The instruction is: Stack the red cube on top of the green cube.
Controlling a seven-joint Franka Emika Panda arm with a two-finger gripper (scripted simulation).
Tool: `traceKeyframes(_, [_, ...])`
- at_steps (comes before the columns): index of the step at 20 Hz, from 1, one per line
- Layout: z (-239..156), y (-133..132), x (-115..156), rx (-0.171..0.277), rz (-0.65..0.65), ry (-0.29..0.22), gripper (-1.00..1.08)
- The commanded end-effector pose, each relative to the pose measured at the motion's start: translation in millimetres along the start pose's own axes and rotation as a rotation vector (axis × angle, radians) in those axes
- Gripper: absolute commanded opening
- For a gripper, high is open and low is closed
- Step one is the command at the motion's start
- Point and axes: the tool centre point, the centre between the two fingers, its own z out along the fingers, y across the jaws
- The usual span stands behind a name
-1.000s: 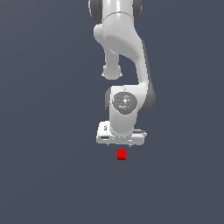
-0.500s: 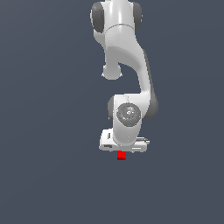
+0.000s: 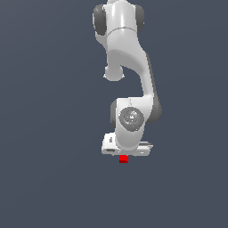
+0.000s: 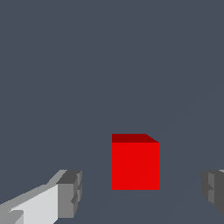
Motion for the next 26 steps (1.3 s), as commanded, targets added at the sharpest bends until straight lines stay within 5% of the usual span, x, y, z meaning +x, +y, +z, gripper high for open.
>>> traceKeyframes(1, [7,0,0,0.0,0.0,-0.001,1.0])
traceKeyframes(15, [48,0,0,0.0,0.0,-0.001,1.0])
traceKeyframes(16, [48,0,0,0.0,0.0,-0.001,-1.0])
traceKeyframes(26, [47,0,0,0.0,0.0,-0.001,-1.0])
